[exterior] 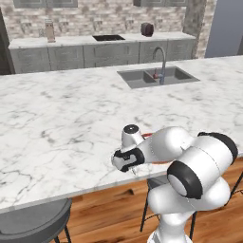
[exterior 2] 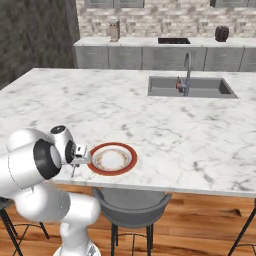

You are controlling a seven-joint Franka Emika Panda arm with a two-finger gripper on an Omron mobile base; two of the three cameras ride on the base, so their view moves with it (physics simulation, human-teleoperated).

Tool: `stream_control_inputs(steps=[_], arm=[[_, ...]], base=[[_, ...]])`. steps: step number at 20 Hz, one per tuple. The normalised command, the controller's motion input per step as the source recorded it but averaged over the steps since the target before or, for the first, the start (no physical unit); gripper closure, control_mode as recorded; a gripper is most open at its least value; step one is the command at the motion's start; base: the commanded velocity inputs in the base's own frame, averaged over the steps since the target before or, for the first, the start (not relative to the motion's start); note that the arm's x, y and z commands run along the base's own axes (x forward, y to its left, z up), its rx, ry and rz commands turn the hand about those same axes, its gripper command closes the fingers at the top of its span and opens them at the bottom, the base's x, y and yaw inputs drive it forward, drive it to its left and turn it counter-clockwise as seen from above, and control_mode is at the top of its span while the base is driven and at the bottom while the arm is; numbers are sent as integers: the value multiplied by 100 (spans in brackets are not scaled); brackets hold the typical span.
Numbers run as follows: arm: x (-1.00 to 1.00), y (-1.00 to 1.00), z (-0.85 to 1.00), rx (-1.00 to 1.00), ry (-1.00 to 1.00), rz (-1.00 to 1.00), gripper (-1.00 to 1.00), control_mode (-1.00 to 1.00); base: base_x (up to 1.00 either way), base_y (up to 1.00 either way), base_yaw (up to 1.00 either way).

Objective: Take the fork and place it on the left side of the plate. Then take the spoon and place it on the right side of the plate. Make sure they're directly next to the plate.

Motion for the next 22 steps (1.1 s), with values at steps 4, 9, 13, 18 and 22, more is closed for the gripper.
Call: stream_control_inputs(steps=[4,9,13,18,22], arm=[[18,0,-23,0,0,0,100,-100],[17,0,-21,0,0,0,100,-100],[17,0,-24,0,0,0,100,-100],[2,-3,-20,0,-5,0,-100,-100],[-14,0,2,0,-12,0,-100,-100]], base=[[0,0,0],[0,0,0],[0,0,0],[0,0,0],[0,0,0]])
